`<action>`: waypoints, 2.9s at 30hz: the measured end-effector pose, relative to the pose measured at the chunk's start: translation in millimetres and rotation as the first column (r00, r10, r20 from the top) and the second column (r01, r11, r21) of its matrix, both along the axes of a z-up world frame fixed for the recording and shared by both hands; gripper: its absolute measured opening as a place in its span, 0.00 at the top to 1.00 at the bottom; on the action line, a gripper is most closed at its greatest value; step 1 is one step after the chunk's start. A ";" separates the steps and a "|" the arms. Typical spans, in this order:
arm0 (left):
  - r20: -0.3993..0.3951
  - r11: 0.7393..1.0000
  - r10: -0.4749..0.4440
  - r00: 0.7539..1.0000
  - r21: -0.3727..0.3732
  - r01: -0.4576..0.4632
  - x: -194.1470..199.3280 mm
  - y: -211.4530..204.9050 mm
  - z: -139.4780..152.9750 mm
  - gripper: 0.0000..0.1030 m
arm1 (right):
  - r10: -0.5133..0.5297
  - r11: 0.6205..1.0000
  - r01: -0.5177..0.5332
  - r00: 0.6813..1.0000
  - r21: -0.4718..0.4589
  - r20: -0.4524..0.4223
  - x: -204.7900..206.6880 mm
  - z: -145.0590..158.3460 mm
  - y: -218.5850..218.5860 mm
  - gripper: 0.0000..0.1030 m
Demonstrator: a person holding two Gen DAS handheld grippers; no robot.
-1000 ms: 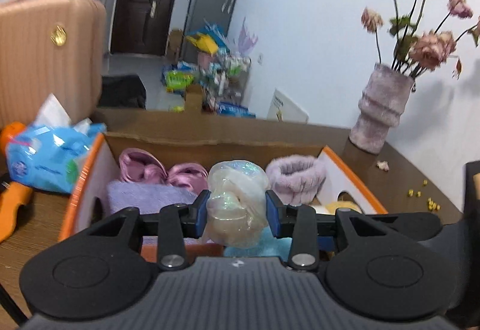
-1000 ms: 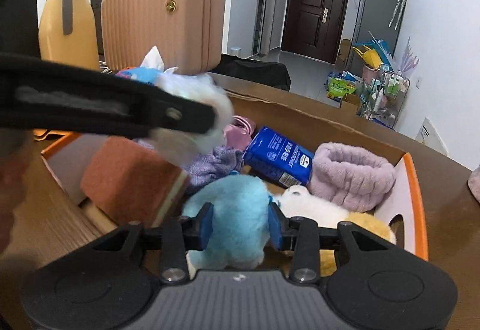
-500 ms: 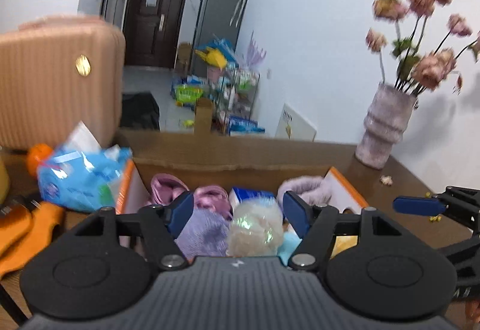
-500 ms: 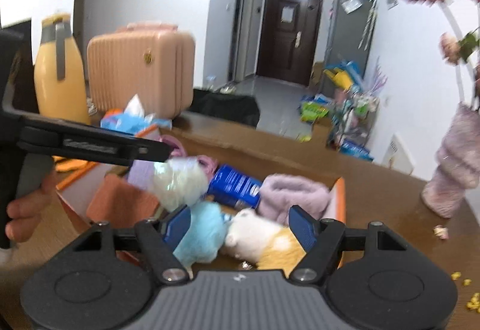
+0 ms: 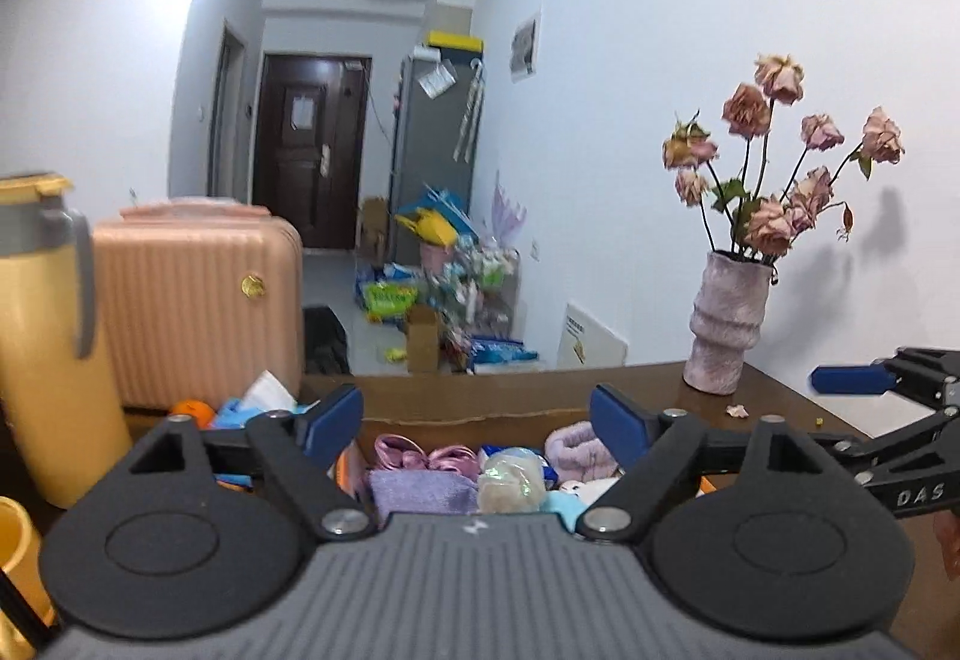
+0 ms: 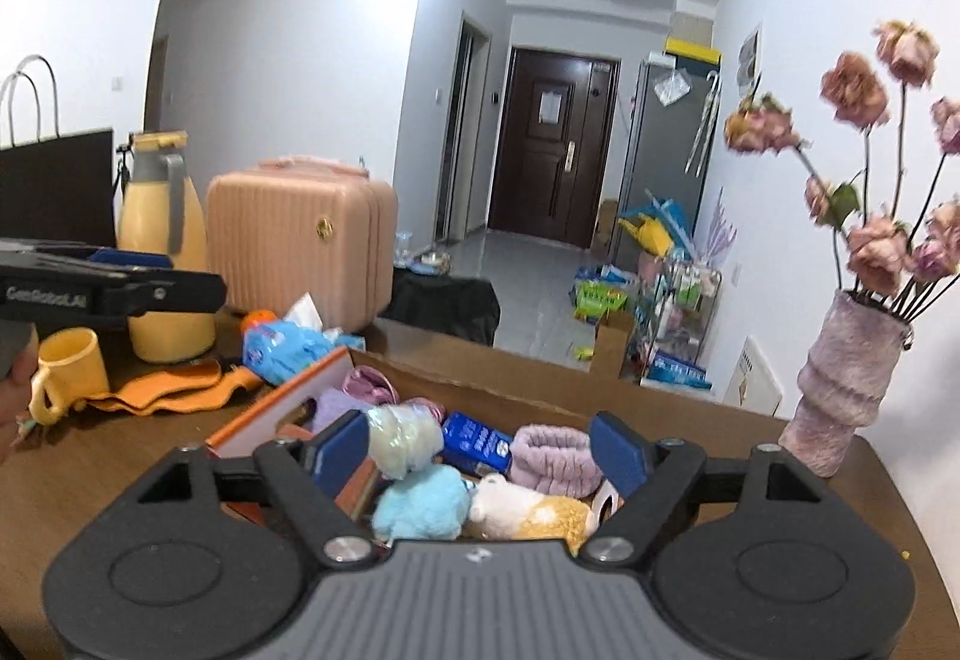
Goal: Organize soft objects
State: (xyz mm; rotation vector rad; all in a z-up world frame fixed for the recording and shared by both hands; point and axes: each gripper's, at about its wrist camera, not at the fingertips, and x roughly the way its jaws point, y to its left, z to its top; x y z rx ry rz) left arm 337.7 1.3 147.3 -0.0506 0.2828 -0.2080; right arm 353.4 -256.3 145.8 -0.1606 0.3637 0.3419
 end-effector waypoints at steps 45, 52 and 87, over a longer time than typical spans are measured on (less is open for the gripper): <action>0.124 0.982 0.132 0.984 0.118 -0.146 -326.4 11.8 -143.5 0.00 | -0.090 0.990 0.075 0.988 0.121 0.123 -326.5 -145.0 26.9 0.00; 0.109 0.973 0.194 0.975 0.101 -0.205 -319.6 16.5 -141.3 0.00 | -0.107 0.987 0.089 0.985 0.132 0.133 -329.2 -143.9 27.9 0.00; 0.105 0.977 0.180 0.978 0.101 -0.191 -317.7 14.6 -140.3 0.00 | -0.168 0.970 0.144 0.979 0.198 0.112 -320.9 -147.2 16.0 0.00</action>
